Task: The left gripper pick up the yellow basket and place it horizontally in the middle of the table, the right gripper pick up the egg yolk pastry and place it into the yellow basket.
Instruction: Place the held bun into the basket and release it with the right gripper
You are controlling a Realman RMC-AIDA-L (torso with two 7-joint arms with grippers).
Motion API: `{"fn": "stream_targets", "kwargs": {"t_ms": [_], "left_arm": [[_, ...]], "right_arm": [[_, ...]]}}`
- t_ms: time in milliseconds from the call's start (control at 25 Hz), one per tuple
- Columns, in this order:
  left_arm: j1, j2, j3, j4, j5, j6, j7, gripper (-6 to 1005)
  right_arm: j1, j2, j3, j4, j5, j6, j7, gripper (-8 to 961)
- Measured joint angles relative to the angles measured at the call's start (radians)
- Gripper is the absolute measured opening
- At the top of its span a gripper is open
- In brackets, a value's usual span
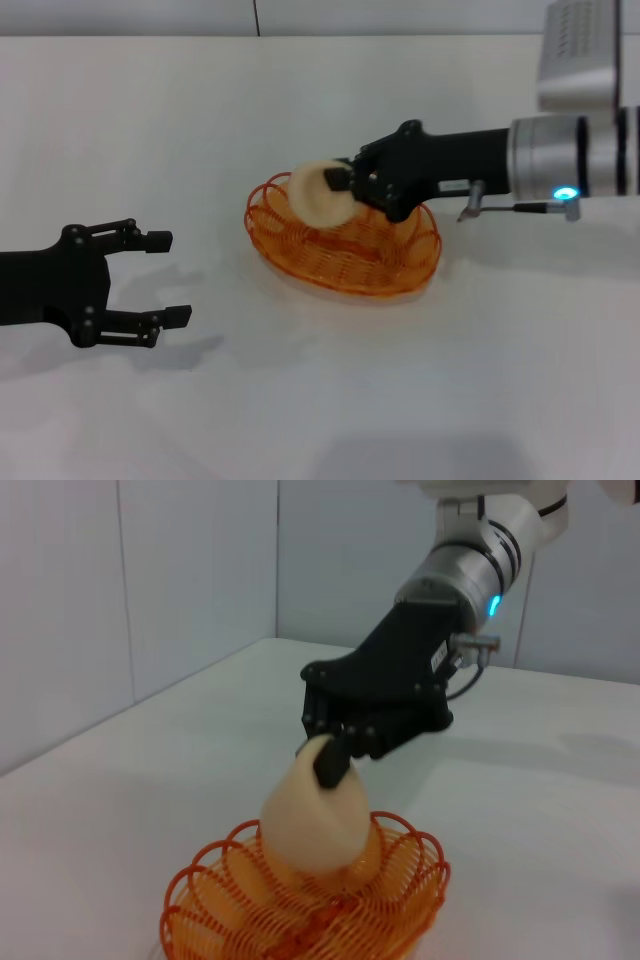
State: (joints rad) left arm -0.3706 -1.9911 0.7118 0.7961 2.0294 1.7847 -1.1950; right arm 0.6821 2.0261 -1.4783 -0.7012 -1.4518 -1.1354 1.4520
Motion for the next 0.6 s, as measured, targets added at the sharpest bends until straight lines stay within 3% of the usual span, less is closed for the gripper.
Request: {"fn": "stream_targets", "kwargs": {"t_ms": [280, 600], "left_arm": [[-0.003, -0.003, 0.0, 0.0, 0.0, -0.003, 0.0, 887], [0.002, -0.003, 0.002, 0.0, 0.0, -0.004, 0.0, 887]], "right_arm": [[-0.005, 0.002, -0.14, 0.003, 0.123, 0.103, -0.048, 104], [-0.019, -0.001, -0.149, 0.005, 0.134, 0.106, -0.058, 241]]}}
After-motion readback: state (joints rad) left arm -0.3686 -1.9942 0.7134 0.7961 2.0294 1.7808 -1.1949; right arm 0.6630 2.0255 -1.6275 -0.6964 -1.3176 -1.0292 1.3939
